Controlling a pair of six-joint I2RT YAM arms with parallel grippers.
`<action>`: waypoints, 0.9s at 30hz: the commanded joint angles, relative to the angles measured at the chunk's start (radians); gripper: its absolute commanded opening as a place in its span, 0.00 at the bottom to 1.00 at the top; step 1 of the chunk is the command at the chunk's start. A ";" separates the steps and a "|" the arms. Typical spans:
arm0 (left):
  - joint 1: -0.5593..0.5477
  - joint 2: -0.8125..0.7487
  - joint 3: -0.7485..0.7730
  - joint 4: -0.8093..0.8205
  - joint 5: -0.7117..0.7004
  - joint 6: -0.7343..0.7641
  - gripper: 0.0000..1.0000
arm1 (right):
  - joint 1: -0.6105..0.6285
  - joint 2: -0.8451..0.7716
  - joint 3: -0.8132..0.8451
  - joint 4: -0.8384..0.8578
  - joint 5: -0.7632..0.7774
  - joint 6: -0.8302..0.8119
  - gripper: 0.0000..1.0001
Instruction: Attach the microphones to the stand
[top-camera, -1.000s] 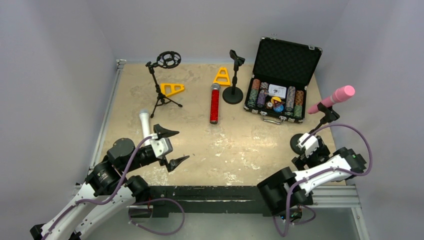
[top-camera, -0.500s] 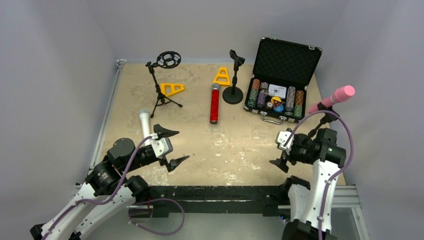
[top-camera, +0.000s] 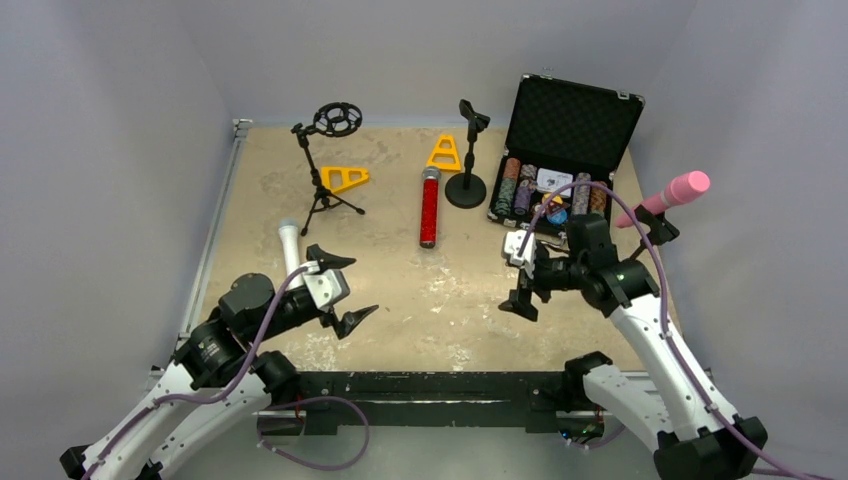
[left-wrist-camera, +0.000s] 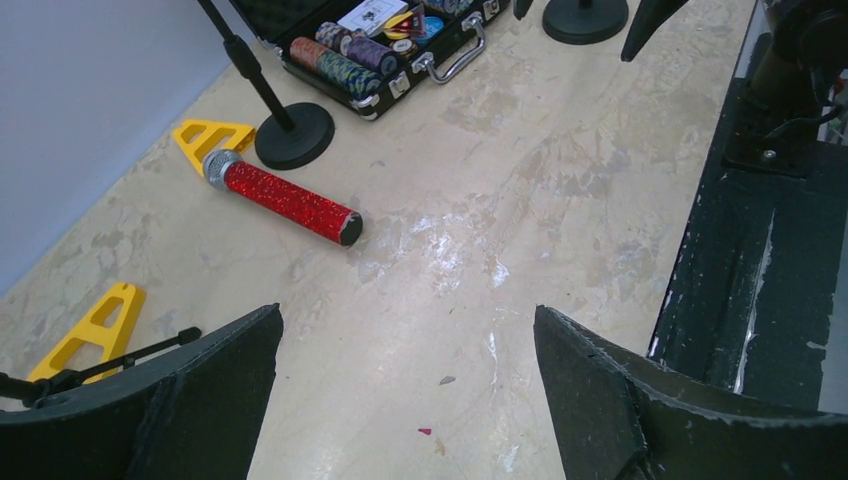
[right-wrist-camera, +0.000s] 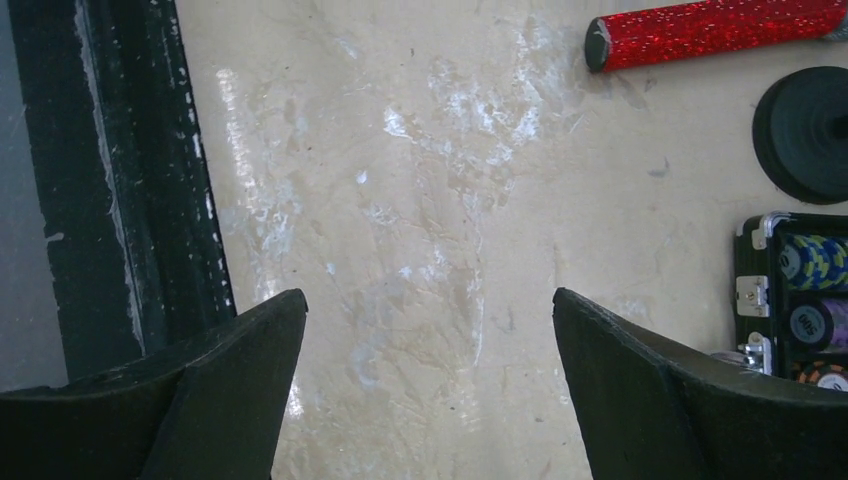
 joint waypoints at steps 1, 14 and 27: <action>0.010 0.019 0.000 0.010 -0.066 0.002 0.99 | 0.012 0.056 0.087 0.110 0.062 0.104 0.97; 0.022 0.069 0.006 -0.001 -0.158 -0.009 0.99 | 0.009 0.067 0.045 0.345 0.181 0.275 0.99; 0.029 0.072 0.010 -0.003 -0.193 -0.015 0.99 | -0.035 0.149 0.186 0.199 -0.082 0.281 0.99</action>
